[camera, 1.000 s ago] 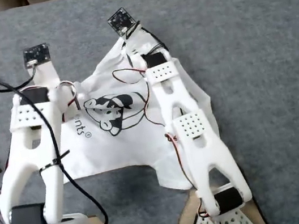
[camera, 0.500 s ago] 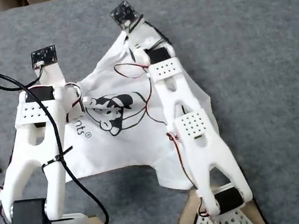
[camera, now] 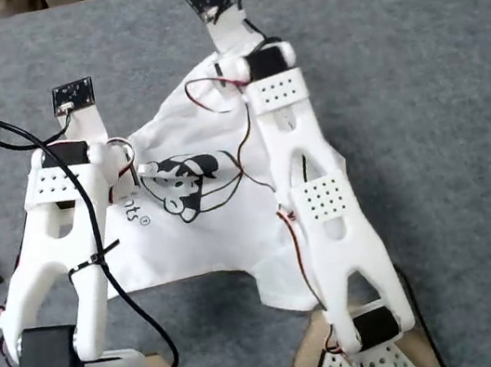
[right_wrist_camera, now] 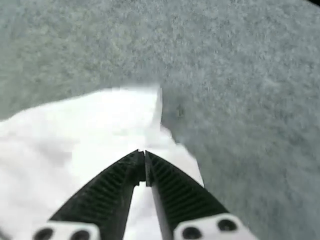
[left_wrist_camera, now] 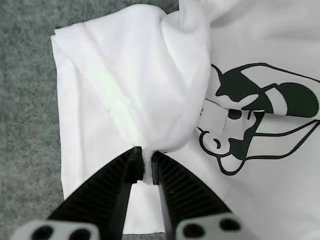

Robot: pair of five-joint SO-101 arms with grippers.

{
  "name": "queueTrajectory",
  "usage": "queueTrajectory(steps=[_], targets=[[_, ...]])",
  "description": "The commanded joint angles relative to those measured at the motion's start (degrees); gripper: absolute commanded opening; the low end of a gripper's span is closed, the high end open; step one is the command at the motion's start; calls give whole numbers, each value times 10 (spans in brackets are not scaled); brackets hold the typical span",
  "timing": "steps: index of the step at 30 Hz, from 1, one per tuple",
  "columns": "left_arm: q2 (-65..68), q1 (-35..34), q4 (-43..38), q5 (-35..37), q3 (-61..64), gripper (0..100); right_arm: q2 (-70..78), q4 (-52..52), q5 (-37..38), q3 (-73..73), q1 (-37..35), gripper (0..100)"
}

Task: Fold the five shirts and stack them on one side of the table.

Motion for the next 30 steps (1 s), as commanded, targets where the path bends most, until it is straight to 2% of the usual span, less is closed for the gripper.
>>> queueTrajectory(steps=[1,5,9,13,16,20,24,30], targets=[[-34,0,4,-1,-17,20,-96,91,-2,-29,11,6],[-72,0,4,-2,0,19,-144,156,-1,-29,10,6],[-116,1,1,-2,21,19,-158,134,10,-22,13,9],[-144,2,-2,-2,42,19,-111,37,19,-22,4,44],[-147,5,-2,-2,51,19,-44,-55,13,-22,-6,155],[-147,5,-1,-18,54,19,44,-166,-37,-23,-25,260],[-152,5,-1,-58,69,19,107,-266,-69,-23,-50,271],[-152,5,3,-126,75,19,139,-355,-114,-16,-63,271]])
